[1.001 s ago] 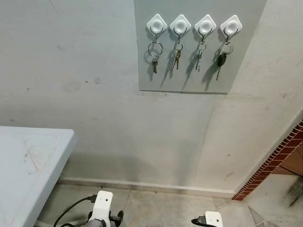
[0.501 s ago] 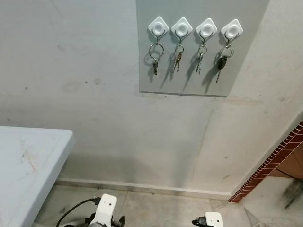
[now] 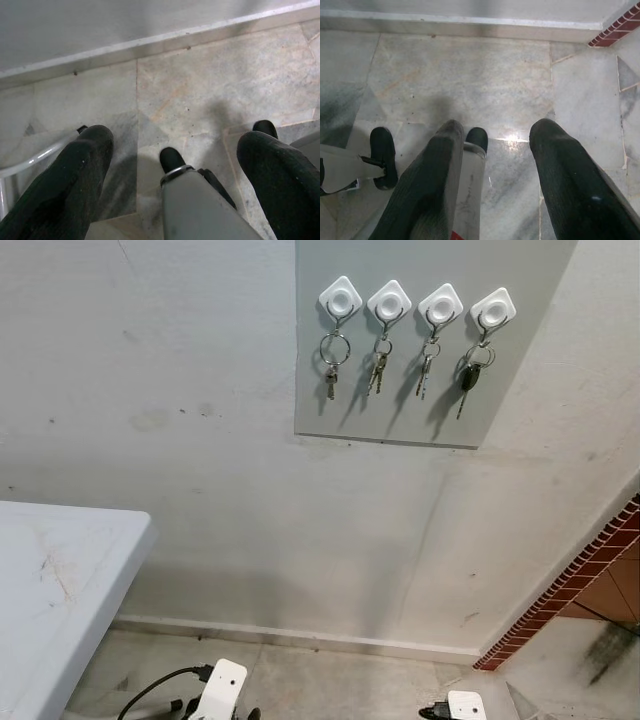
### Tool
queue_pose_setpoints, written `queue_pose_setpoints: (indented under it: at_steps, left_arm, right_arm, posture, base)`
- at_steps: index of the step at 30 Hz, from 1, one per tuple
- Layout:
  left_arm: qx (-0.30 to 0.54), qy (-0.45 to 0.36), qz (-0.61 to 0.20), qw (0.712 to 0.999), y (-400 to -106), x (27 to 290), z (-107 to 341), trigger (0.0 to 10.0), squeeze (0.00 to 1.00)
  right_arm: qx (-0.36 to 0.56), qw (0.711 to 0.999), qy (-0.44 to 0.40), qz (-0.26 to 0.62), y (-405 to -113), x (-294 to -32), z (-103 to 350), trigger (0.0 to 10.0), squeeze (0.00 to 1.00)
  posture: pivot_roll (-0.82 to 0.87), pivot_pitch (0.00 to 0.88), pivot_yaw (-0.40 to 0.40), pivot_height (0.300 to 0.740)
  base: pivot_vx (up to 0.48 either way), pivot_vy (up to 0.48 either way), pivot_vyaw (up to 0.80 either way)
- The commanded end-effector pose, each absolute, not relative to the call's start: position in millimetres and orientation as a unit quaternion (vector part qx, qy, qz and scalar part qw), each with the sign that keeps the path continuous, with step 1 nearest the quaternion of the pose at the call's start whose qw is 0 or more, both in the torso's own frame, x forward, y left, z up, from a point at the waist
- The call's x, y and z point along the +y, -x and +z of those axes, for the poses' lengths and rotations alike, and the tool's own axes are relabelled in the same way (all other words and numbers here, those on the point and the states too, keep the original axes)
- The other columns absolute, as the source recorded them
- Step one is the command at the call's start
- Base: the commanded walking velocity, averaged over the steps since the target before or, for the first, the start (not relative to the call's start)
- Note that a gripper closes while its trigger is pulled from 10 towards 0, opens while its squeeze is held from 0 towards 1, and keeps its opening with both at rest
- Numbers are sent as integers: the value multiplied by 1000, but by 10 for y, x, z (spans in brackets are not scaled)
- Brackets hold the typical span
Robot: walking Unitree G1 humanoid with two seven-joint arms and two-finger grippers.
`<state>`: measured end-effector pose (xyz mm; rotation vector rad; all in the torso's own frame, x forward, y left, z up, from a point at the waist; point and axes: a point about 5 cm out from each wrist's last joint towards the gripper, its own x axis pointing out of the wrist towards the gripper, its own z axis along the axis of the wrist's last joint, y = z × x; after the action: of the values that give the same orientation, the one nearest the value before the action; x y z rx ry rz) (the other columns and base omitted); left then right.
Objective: Hang keys on a hook
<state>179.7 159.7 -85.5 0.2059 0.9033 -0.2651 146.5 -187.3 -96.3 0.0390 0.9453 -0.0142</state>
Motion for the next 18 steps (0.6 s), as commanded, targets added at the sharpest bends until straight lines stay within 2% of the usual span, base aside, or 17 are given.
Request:
queue_pose_setpoints:
  at_steps: [1,18]
  left_arm:
    - [433,-102,-128,886,-1831,1574,-843,10000,0]
    - [424,-103,-138,889,-1896,1513,-814,10000,0]
  right_arm:
    - [453,891,-18,-2,-1502,-1849,-953,10000,0]
    - [461,887,-19,7,-1447,-1795,-980,10000,0]
  posture:
    - [-43,0,-24,740]
    - [-37,0,-25,740]
  base:
    - [0,0,0]
    - [0,-18,0]
